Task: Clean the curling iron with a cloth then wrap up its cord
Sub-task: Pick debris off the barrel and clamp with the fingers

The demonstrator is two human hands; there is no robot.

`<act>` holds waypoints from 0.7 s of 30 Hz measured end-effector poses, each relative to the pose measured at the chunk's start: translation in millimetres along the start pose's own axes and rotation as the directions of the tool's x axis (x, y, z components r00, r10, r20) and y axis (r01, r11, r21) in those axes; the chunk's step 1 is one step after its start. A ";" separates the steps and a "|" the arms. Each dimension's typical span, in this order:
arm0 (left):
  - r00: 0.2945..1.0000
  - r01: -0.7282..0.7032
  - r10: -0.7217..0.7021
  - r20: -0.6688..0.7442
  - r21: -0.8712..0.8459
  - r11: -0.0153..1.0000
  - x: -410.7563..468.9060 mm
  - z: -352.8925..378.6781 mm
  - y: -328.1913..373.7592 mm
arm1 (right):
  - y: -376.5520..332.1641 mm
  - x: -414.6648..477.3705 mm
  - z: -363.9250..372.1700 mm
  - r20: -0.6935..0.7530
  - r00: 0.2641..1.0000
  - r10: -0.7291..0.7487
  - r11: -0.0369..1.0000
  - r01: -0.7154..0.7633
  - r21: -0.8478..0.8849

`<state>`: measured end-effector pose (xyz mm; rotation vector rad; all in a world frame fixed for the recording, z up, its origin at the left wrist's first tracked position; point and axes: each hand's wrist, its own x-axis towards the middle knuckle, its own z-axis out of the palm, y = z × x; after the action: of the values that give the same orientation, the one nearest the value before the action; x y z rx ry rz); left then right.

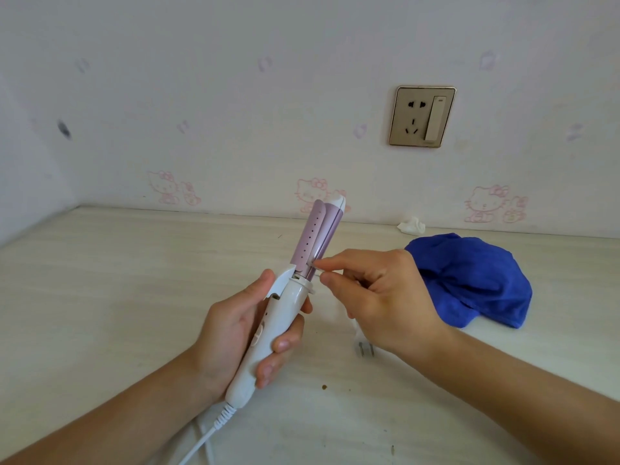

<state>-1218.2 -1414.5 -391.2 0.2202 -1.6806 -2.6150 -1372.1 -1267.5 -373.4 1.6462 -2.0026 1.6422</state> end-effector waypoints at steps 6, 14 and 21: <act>1.000 -0.004 0.003 0.020 0.039 0.999 1.4 1.9 -0.9 | 9.8 24.1 -24.5 -0.118 0.988 0.099 0.995 -0.100 0.000; 1.000 0.002 -0.002 0.013 0.021 1.000 0.4 1.4 -0.4 | 1.7 5.5 -4.0 0.021 1.000 -0.013 0.999 0.014 -0.042; 1.000 -0.020 0.019 0.006 0.080 0.997 0.7 3.2 -2.3 | 9.6 17.9 -20.9 -0.073 0.995 0.071 0.997 -0.071 -0.007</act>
<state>-1219.1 -1410.7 -392.1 0.1985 -1.7820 -2.5391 -1397.7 -1265.3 -359.7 1.5054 -2.0530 1.6872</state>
